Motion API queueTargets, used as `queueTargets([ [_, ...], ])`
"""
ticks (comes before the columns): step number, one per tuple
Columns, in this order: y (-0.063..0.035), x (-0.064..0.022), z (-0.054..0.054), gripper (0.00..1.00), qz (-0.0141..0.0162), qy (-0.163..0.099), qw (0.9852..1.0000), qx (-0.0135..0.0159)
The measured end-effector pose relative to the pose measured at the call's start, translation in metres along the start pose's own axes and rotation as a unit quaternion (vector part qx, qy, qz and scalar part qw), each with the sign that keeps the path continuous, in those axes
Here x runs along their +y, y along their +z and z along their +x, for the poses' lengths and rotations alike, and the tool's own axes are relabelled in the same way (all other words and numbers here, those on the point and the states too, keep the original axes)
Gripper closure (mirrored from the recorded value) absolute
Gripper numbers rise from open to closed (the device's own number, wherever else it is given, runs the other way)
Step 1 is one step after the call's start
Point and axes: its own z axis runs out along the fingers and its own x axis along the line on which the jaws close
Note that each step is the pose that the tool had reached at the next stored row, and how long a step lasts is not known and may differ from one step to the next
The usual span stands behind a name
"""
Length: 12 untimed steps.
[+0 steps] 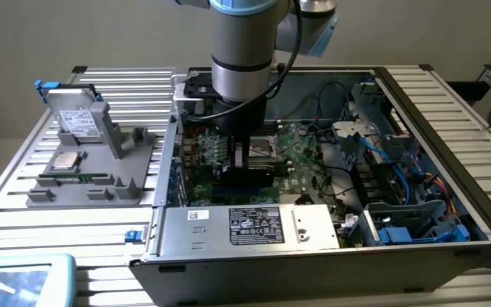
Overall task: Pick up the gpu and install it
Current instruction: 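Insert the gpu into the slot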
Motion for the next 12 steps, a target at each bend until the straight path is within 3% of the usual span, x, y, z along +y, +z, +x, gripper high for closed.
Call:
queueTargets([
  [12, 0.0003, -0.0002, 0.001, 0.73, -0.0001, 0.0, 1.0, -0.0003],
])
